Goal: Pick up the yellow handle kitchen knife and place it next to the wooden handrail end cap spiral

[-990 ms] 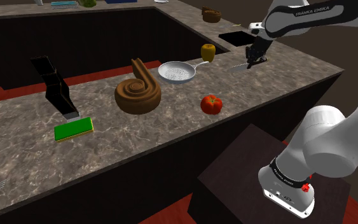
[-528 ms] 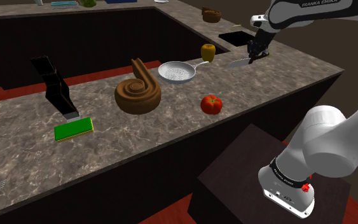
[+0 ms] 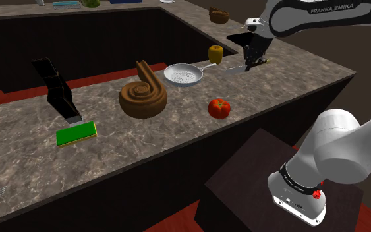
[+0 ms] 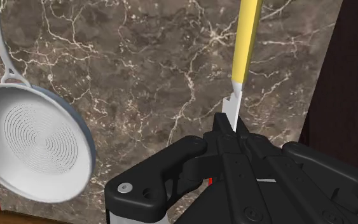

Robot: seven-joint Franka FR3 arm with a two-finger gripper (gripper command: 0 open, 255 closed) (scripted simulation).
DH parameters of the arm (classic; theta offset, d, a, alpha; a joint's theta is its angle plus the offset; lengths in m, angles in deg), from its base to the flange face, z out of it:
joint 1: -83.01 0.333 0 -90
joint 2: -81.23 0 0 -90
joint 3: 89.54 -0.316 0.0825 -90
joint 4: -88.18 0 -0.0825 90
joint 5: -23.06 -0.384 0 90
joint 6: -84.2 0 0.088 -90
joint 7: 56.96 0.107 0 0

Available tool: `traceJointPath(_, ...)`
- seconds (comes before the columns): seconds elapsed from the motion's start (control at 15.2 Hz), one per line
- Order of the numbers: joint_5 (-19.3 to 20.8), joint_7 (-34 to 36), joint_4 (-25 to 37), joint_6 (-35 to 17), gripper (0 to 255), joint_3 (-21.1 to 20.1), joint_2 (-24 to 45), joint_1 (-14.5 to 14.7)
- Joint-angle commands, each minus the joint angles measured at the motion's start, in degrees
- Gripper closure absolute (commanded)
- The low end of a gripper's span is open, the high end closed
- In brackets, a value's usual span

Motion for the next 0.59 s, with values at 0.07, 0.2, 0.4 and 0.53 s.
traceJointPath(0.07,-0.6,4.7,-1.9,0.3,255,-4.0,-1.3,0.7)
traceJointPath(0.2,-1.2,7.6,-2.8,0.3,255,-6.5,-1.6,1.6)
traceJointPath(0.4,-2.5,12.0,-3.6,0.2,255,-10.1,-1.5,3.1)
traceJointPath(0.53,-3.4,14.8,-3.8,0.1,255,-12.4,-1.1,4.2)
